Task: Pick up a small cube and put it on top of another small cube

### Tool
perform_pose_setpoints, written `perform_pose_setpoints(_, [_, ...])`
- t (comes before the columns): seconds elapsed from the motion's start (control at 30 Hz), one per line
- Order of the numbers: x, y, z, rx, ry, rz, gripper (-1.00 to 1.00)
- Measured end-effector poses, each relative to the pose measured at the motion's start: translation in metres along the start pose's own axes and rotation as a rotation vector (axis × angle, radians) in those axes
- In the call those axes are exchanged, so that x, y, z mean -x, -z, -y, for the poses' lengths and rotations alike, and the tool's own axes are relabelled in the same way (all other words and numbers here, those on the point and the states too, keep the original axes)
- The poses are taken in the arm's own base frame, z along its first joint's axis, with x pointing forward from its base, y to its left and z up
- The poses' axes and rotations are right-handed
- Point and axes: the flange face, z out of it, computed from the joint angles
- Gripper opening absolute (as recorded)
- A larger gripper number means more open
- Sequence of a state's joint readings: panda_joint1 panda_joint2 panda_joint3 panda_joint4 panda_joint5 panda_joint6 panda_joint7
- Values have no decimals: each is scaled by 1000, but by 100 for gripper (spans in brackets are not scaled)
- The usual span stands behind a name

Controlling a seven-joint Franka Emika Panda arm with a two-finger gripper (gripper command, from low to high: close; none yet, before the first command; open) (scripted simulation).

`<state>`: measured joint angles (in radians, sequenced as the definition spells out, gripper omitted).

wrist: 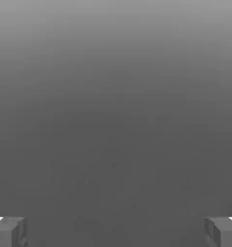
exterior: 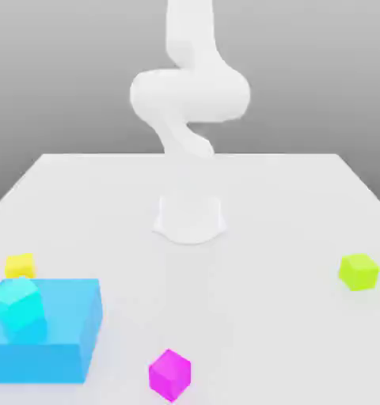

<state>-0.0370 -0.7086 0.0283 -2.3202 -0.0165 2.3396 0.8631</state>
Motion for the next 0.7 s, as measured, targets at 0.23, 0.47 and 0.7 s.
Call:
perform_pose_setpoints(0.23, [15,-144,-24,206,-142,70,0])
perform_pose_setpoints(0.47, [50,-268,-80,388,-286,152,0])
perform_pose_setpoints(0.7, [107,-364,-155,553,-442,251,0])
